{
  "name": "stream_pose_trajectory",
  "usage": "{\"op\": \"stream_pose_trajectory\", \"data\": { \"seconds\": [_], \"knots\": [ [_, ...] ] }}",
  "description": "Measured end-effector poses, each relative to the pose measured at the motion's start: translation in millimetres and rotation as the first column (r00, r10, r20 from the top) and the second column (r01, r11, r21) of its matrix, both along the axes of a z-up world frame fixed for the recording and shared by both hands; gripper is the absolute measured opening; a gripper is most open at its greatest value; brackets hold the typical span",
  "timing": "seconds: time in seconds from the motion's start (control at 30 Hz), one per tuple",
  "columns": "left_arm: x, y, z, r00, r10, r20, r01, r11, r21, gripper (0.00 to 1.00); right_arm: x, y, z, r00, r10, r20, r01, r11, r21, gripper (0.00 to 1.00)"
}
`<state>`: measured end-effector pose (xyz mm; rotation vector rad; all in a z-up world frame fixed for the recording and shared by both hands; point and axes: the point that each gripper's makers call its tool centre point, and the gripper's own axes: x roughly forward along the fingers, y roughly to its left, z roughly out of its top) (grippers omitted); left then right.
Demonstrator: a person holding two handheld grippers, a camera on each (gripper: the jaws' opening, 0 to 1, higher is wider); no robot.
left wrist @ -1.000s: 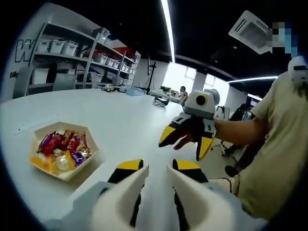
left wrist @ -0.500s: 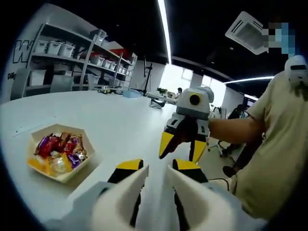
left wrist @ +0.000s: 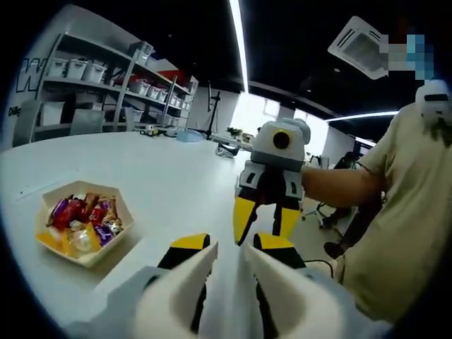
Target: Place the target food into the container with the food tongs after gripping and lifting it, then release it inside without dropping or visibly crushing the food.
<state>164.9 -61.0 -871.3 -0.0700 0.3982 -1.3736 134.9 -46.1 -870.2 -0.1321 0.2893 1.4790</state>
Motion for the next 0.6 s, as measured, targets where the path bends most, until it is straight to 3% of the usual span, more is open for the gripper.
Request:
{"op": "stream_pose_trajectory", "data": {
  "seconds": [0.47, 0.6],
  "knots": [
    [-3.9, -2.5, 0.1, 1.0, -0.019, -0.008, 0.018, 1.0, -0.008, 0.24, -4.8, 8.5, -4.2, 0.999, 0.055, -0.003, -0.055, 0.998, -0.033, 0.08],
    [-5.8, -3.9, 5.6, 1.0, -0.022, -0.023, 0.021, 0.999, -0.044, 0.24, -5.1, 9.7, -5.8, 0.998, 0.065, -0.004, -0.065, 0.997, -0.04, 0.07]
  ]
}}
